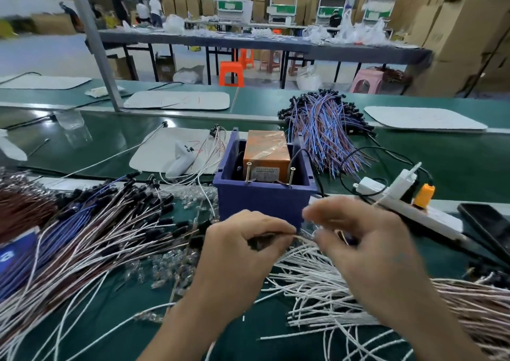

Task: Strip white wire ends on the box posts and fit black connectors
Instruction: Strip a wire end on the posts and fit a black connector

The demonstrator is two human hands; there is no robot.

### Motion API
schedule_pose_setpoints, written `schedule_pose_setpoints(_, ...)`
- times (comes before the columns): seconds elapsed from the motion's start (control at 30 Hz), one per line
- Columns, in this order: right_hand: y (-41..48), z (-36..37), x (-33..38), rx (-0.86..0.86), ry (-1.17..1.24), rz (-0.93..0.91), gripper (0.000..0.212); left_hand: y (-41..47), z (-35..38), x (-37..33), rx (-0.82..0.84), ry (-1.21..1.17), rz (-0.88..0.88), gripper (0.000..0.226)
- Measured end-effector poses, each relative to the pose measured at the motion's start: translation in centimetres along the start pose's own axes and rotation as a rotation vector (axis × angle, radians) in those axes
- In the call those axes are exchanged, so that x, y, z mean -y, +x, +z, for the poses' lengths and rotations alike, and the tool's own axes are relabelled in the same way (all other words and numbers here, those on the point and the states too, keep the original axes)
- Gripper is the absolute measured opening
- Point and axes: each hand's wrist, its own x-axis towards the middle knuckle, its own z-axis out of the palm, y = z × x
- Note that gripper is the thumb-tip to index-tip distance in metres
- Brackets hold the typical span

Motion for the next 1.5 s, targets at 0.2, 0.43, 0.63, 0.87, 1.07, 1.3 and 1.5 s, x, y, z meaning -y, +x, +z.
schedule_pose_setpoints(0.2,0.7,3.6,-0.9,0.094,0.120,0.146,0.030,0.3,0.2,1.4,-0.074,-0.330,-0.272,0.032)
schedule_pose_setpoints(0.43,0.5,2.8,-3.5,-0.044,0.273,0.214,0.027,1.2,-0.9,3.8,-0.158,-0.330,-0.435,0.024)
schedule_pose_setpoints(0.63,1.0,2.3,-4.9,0.050,0.675,0.539,0.031,1.6,-5.2,5.9,0.218,-0.941,-0.576,0.032)
schedule_pose_setpoints(0.87,0.7,1.8,-5.7,0.306,0.756,0.484,0.016,1.2,-5.5,7.3,0.405,-1.681,-0.533,0.041)
schedule_pose_setpoints(1.07,0.3,1.6,-6.1,0.216,0.558,0.359,0.012,1.8,-4.6,7.5,-0.044,-1.171,-0.559,0.049)
schedule_pose_setpoints(1.3,0.0,1.6,-5.7,0.180,0.500,0.277,0.016,1.9,-3.5,6.6,-0.220,-0.921,-0.601,0.014)
schedule_pose_setpoints(1.5,-0.4,2.2,-4.7,0.270,0.437,0.225,0.017,1.2,-2.1,5.5,-0.407,-0.338,-0.370,0.017)
